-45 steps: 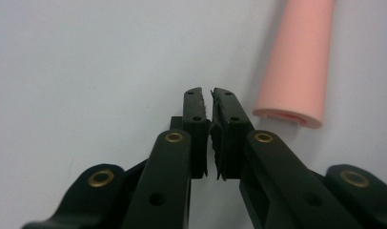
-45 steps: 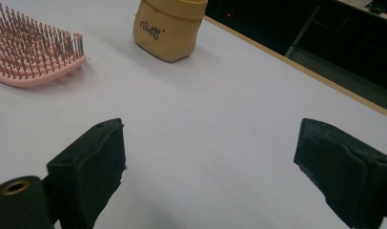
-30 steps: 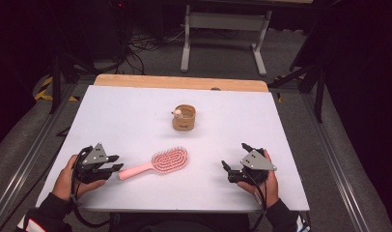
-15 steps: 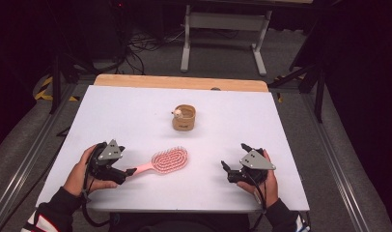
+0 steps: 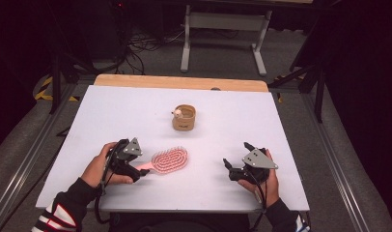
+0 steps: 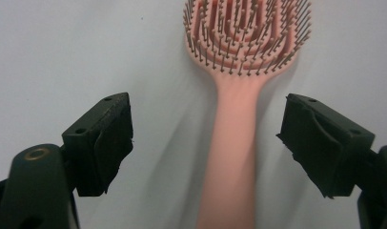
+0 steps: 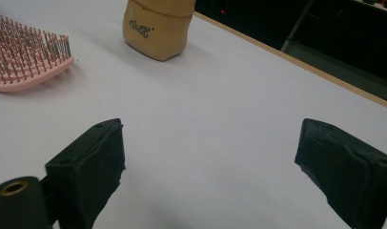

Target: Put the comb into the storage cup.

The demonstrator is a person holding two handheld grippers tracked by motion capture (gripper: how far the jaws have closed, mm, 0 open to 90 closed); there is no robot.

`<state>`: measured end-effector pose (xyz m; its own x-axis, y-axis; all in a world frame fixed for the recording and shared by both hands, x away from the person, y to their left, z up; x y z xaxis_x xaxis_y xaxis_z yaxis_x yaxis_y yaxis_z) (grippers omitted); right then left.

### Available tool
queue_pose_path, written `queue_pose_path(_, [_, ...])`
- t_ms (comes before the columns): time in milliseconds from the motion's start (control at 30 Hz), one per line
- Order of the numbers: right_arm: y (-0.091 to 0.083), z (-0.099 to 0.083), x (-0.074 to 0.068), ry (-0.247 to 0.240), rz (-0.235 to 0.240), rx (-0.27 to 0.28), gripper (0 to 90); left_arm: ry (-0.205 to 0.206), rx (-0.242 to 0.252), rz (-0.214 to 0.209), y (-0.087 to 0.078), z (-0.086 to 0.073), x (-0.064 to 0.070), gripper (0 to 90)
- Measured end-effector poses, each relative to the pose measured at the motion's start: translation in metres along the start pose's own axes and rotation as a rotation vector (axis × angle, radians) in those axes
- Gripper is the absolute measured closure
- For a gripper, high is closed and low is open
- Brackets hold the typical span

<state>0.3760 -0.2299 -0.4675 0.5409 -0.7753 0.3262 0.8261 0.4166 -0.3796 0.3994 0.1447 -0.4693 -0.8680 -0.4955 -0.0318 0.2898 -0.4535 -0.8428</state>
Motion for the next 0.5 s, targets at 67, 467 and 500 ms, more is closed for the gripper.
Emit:
queue_pose_path(67, [0.000,0.000,0.000,0.000,0.002,-0.003,9.7,-0.004,-0.031,0.000,0.003,0.002,0.000,19.5])
queue_pose_path(467, [-0.001,0.000,0.002,0.008,-0.015,-0.002,10.3,0.030,-0.147,-0.060,0.017,0.009,0.001,40.8])
queue_pose_path(500, [-0.001,0.000,0.001,0.007,-0.010,-0.002,10.4,0.039,-0.147,-0.063,0.018,0.011,0.001,42.2])
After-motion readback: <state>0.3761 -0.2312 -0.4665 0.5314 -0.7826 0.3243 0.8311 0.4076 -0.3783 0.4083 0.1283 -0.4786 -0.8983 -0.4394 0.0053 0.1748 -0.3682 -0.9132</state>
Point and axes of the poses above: each handheld gripper's, and its own axes: y roughly forward along the jaws, z roughly out of its top, x roughly to its right, the point moved 4 cm from there along y, roughly forward along the jaws, and after that the axes turned 4 degrees about -y, right-handed, at the moved point
